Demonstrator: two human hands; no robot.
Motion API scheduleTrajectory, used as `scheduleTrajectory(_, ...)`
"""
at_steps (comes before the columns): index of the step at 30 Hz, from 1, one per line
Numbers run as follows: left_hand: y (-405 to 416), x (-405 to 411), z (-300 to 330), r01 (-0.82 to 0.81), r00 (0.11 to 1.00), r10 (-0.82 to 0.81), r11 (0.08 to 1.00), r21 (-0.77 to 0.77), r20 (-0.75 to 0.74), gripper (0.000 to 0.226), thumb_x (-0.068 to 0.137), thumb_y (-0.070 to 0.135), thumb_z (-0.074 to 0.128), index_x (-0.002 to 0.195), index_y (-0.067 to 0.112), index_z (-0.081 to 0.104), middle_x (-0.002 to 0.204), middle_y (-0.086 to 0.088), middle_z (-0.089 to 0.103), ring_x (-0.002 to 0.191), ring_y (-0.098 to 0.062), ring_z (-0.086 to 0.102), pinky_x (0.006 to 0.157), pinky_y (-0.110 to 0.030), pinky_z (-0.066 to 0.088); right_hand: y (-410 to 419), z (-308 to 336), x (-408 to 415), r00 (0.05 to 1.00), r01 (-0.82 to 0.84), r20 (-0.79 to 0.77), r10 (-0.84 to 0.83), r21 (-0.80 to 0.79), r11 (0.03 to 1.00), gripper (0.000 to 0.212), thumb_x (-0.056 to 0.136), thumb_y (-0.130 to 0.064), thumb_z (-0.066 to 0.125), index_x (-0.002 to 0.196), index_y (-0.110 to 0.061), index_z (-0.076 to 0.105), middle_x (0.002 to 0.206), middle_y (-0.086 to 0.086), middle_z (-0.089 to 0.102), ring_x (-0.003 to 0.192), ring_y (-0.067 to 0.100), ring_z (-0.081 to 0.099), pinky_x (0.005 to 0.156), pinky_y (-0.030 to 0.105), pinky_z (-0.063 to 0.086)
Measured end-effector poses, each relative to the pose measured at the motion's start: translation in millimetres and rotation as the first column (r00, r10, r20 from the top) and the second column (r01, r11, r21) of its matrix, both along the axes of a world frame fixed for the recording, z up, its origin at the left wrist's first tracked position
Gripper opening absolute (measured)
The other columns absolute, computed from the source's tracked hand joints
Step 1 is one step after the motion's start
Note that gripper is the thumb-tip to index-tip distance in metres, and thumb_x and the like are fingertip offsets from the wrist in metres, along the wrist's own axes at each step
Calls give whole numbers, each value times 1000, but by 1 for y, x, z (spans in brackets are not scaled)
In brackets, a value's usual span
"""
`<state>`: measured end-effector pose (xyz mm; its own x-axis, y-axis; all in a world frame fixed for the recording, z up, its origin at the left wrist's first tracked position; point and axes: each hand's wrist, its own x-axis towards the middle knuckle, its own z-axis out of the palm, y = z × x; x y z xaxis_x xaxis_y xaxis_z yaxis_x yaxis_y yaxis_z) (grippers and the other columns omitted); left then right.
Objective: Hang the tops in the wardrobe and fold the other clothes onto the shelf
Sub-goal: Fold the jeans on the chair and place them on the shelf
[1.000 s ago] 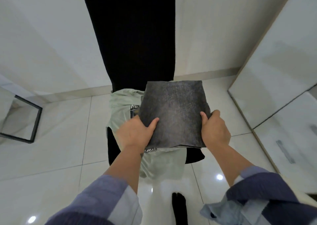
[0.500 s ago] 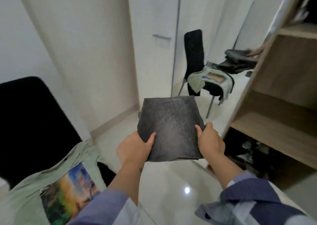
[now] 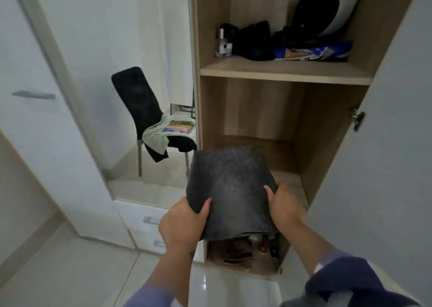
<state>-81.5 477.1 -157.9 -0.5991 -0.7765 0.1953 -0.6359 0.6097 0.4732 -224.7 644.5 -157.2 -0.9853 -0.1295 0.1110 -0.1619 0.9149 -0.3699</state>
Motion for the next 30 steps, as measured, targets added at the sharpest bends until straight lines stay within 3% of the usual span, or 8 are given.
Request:
scheduleTrajectory(6, -18, -96, -9, 147, 989, -147, 989, -4, 5, 58, 79, 77, 40, 96, 26, 61, 83, 3, 66, 76, -22, 65, 57, -27, 45, -1, -8, -75, 995, 98, 20, -97, -35, 995, 49, 98, -49, 31, 116, -8, 49, 97, 15, 67, 84, 32, 65, 63, 36, 52)
scheduleTrajectory(14, -53, -221, -57, 293, 956, -294, 955, -38, -10, 55, 81, 75, 39, 96, 27, 61, 79, 2, 67, 74, -21, 66, 56, -26, 49, -19, -47, -172, 986, 164, -35, -164, -27, 986, 46, 98, -48, 28, 121, -11, 41, 94, 11, 67, 82, 29, 65, 62, 34, 49)
scheduleTrajectory(18, -61, -285, -85, 348, 938, -347, 937, -26, 19, 54, 82, 74, 40, 92, 25, 61, 78, 3, 64, 78, -21, 65, 55, -24, 41, -22, -83, -229, 977, 208, -50, -208, -4, 978, 46, 98, -49, 29, 122, -11, 42, 96, 11, 67, 85, 29, 65, 58, 31, 42)
scheduleTrajectory(24, -75, -390, -151, 348, 928, -365, 922, -172, -80, 58, 81, 72, 44, 93, 19, 66, 90, -6, 69, 87, -29, 66, 60, -27, 43, -26, -145, -326, 977, 195, -52, -206, -159, 968, 42, 99, -45, 33, 113, -7, 45, 106, 18, 62, 97, 36, 60, 67, 35, 37)
scheduleTrajectory(28, -72, -444, -186, 338, 939, -343, 926, -166, -5, 60, 81, 74, 42, 76, 18, 64, 66, 1, 53, 70, -24, 61, 55, -24, 36, -23, -182, -381, 972, 192, -110, -206, -126, 973, 46, 99, -46, 33, 118, -6, 44, 105, 20, 62, 95, 37, 61, 65, 33, 35)
scheduleTrajectory(30, -71, -472, -199, 335, 939, -344, 925, -181, -18, 62, 80, 75, 40, 77, 18, 63, 65, -1, 54, 63, -22, 56, 53, -25, 40, -22, -193, -408, 970, 210, -104, -221, -105, 972, 47, 99, -47, 31, 120, -7, 43, 109, 19, 60, 98, 37, 59, 66, 34, 35)
